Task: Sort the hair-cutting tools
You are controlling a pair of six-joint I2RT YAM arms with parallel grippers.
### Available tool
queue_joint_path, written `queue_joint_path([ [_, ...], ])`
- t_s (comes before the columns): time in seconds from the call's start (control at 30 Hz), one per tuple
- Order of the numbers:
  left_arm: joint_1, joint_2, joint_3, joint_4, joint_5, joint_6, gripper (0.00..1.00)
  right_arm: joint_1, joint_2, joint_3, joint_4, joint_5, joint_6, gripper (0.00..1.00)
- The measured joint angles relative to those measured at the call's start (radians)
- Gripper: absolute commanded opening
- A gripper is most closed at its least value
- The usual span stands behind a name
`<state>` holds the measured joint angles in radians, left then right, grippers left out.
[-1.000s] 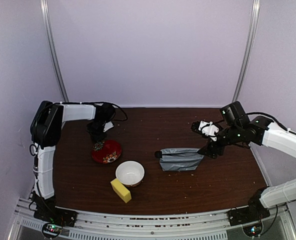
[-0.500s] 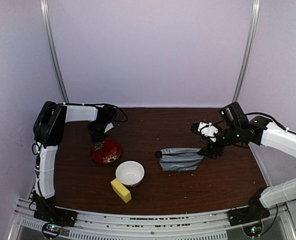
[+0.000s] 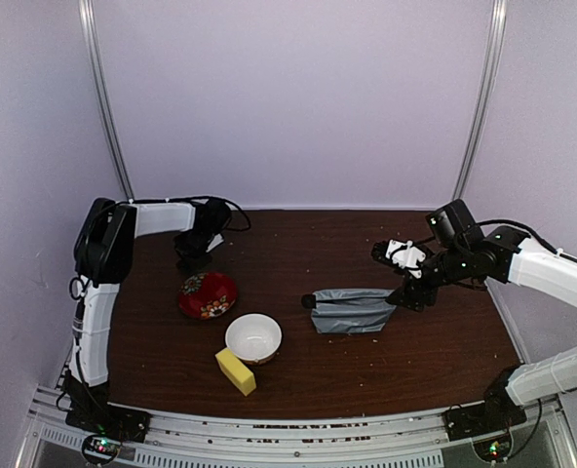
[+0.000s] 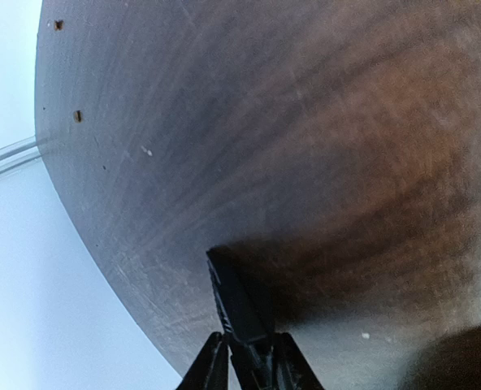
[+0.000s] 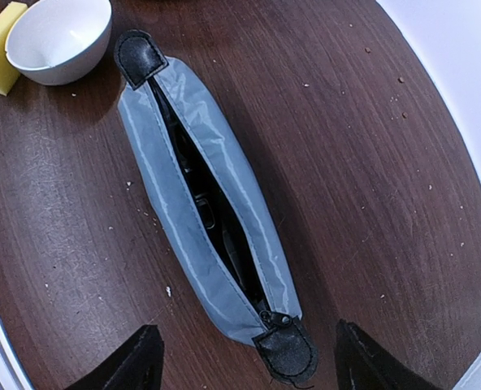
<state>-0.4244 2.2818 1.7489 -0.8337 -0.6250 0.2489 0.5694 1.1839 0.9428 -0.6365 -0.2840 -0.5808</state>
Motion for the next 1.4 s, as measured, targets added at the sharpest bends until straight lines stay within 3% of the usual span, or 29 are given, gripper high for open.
queue_joint_path([
  [0.4,0.0,0.054,0.084,-0.13,-0.005,-0.069,0.23,0.0,0.0,0.0,-0.003,0.0,0.0,0.73],
  [0.83,0.001,0.116,0.182,-0.215,-0.01,-0.109,0.02,-0.001,0.0,0.0,-0.004,0.0,0.0,0.72],
  [1.03,-0.007,0.111,0.172,-0.216,-0.069,-0.13,0.0,-0.005,0.0,0.0,-0.005,0.001,0.0,0.71],
  [1.23,-0.052,0.007,0.095,-0.254,-0.078,-0.175,0.0,-0.005,0.0,0.0,-0.006,0.0,0.0,0.71],
  [1.4,-0.131,-0.178,0.062,-0.268,0.014,-0.219,0.0,-0.005,0.002,0.0,-0.008,0.001,-0.001,0.71],
])
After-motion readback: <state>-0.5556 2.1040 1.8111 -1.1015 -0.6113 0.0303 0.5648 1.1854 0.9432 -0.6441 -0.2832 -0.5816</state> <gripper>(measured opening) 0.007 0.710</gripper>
